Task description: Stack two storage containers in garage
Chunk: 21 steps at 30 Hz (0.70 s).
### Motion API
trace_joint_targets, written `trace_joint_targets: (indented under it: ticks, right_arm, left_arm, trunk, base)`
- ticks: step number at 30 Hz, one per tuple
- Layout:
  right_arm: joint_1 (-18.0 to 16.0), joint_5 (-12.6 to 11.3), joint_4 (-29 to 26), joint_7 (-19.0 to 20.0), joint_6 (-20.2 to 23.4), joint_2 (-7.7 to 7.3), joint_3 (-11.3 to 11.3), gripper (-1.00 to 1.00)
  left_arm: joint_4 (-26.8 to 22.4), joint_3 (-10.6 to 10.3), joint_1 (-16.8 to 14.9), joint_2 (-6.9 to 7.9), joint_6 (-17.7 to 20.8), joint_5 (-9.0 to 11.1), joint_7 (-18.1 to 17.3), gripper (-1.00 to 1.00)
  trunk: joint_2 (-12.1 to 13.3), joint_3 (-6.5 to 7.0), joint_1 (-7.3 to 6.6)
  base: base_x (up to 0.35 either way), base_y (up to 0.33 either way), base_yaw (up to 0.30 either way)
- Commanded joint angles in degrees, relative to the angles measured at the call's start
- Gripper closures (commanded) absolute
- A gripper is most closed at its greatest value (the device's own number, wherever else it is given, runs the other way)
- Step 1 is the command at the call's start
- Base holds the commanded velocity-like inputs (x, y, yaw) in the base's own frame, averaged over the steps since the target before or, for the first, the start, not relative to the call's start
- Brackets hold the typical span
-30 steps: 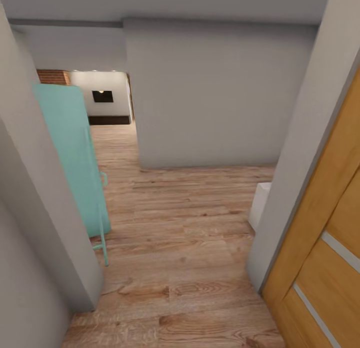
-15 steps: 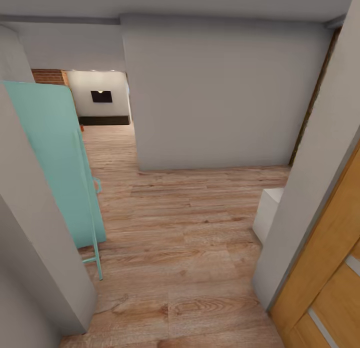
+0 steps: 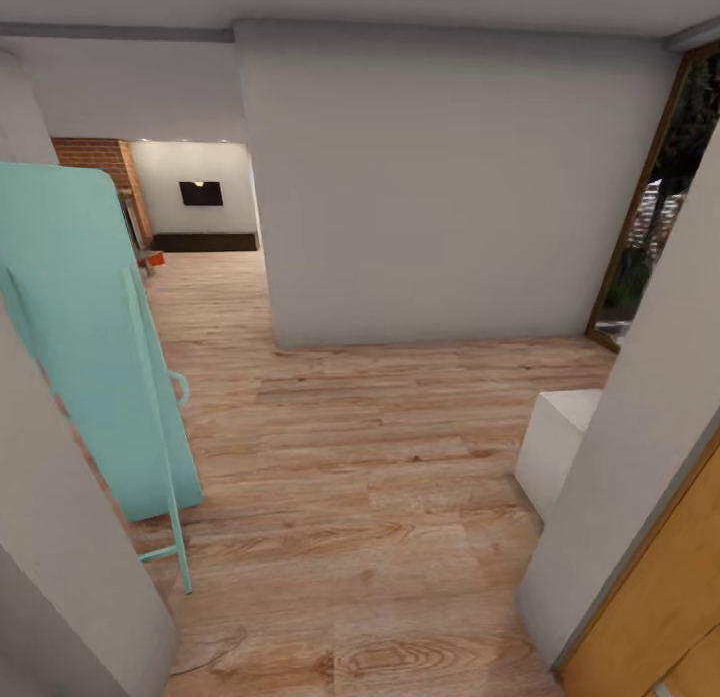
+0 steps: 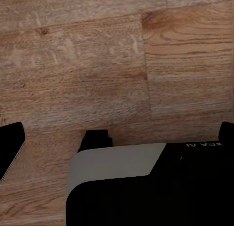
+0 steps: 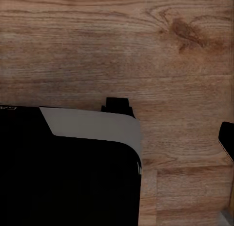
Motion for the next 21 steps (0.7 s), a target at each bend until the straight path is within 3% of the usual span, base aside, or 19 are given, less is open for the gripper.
trace_joint_targets:
  ticks: [1,7,17,21]
  right_arm:
    - [-0.1,-0.5,0.2,-0.1,-0.2,0.07,0.5,-1.00]
    - [-0.1,-0.5,0.2,-0.1,-0.2,0.11,0.5,-1.00]
    - [-0.1,-0.5,0.2,-0.1,-0.2,0.03,0.5,-1.00]
    - [-0.1,-0.5,0.2,-0.1,-0.2,-0.04,0.5,-1.00]
  left_arm:
    - [0.1,-0.1,0.0,-0.01,-0.2,-0.2,0.2,-1.00]
    - [0.1,-0.1,-0.1,-0.01,-0.2,-0.2,0.2,-1.00]
    - [0.1,-0.1,0.0,-0.01,-0.2,-0.2,0.2,-1.00]
    - [0.1,-0.1,0.0,-0.01,-0.2,-0.2,0.2,-1.00]
  trunk:
    - [0.0,-0.06,0.03]
    - [0.0,-0.06,0.03]
    - [0.0,-0.06,0.03]
    - [0.0,-0.06,0.03]
  base:
    - [0.320,0.000,0.000]
    - [0.320,0.000,0.011]
    - [0.320,0.000,0.238]
    - [0.320,0.000,0.105]
